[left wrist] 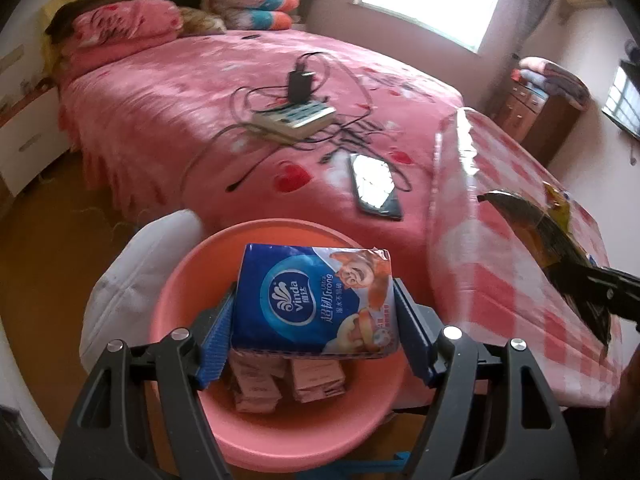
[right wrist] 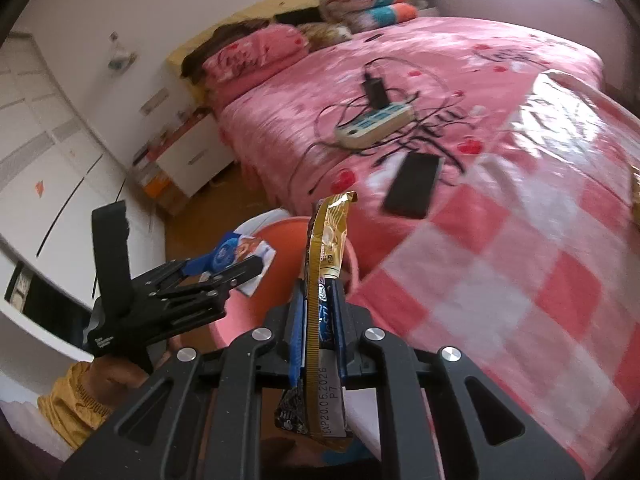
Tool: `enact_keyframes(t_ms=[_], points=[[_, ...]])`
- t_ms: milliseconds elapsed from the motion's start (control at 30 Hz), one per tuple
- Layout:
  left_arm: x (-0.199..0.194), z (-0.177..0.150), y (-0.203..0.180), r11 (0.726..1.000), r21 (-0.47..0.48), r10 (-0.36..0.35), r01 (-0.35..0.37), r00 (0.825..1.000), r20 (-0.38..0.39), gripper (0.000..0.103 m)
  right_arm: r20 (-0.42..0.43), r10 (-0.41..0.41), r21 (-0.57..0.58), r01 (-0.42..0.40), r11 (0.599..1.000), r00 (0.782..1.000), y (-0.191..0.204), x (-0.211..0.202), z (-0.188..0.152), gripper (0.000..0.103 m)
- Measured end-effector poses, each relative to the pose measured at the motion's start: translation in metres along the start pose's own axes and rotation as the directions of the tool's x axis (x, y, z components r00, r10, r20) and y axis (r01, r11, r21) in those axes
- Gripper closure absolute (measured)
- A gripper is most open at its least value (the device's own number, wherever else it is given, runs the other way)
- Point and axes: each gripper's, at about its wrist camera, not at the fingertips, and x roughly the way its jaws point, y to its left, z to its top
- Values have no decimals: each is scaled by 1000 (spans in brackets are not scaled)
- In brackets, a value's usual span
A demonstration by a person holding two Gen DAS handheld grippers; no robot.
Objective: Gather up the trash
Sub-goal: 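Carry the tissue pack with the left gripper while the right carries the snack stick toward the bucket, then open both grippers to drop the tissue pack and snack stick into the orange bucket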
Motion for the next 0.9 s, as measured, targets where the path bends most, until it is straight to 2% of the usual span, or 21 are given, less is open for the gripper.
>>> enact_keyframes(t_ms=[267, 400, 433, 467, 500, 533, 567, 667, 900], points=[[12, -6, 31, 996, -77, 40, -42, 999, -32, 30, -85, 42, -78, -49, 996, 995, 32, 45, 5, 89], [21, -8, 41, 992, -111, 48, -55, 997, -66, 30, -120, 35, -89, -46, 995, 992, 37, 65, 4, 83], [23, -9, 43, 991, -120, 51, -60, 996, -78, 29, -117, 34, -85, -44, 995, 993, 36, 66, 3, 73], [25, -9, 46, 989, -131, 55, -67, 994, -90, 27, -107, 31, -80, -40, 996, 994, 34, 67, 2, 59], [27, -10, 48, 988, -139, 58, -71, 994, -94, 25, -98, 26, -79, -33, 996, 995, 33, 66, 2, 52], [26, -10, 49, 987, -141, 63, -75, 994, -87, 25, -86, 21, -76, -27, 997, 996, 32, 64, 0, 40], [25, -10, 49, 987, -137, 71, -81, 994, -80, 23, -67, 17, -67, -22, 998, 998, 29, 59, -1, 35], [23, -8, 47, 989, -120, 79, -87, 994, -70, 20, -27, 7, -55, -9, 998, 1000, 24, 47, -2, 28], [16, -4, 38, 992, -98, 78, -83, 996, -50, 20, 94, -99, -86, 107, 991, 991, 18, 13, -7, 15]])
